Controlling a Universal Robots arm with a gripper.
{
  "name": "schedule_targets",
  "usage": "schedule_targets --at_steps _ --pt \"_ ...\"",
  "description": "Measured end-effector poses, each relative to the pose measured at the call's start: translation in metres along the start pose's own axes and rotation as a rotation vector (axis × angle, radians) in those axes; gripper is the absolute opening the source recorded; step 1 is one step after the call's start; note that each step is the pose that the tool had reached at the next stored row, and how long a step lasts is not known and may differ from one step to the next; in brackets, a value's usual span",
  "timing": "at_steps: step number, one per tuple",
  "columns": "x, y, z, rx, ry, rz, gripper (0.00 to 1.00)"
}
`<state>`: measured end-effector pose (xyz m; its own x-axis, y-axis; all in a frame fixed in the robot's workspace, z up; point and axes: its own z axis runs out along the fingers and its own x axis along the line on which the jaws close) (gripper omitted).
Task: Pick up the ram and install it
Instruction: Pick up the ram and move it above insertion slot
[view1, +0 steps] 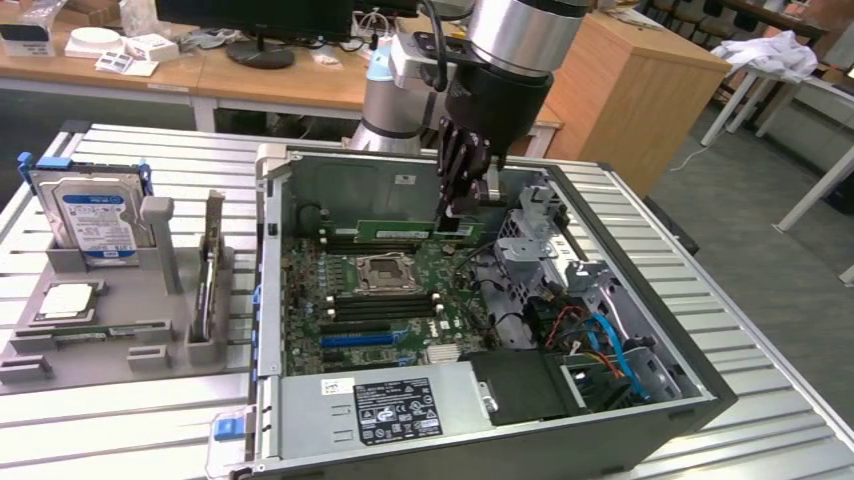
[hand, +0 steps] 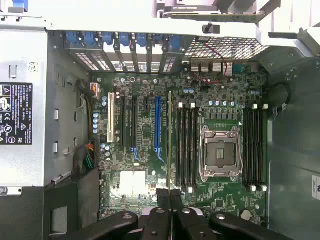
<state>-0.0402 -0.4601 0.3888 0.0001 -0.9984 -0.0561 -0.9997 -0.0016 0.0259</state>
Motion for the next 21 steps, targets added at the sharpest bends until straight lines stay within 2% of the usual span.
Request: schedule_targets --at_steps 14,21 --pt "-0.002 0.0002 0.0004 0.0000 0.0001 0.000 0.12" --pt "-0.012 0.0007 0.0019 0.0000 0.0002 0.000 0.12"
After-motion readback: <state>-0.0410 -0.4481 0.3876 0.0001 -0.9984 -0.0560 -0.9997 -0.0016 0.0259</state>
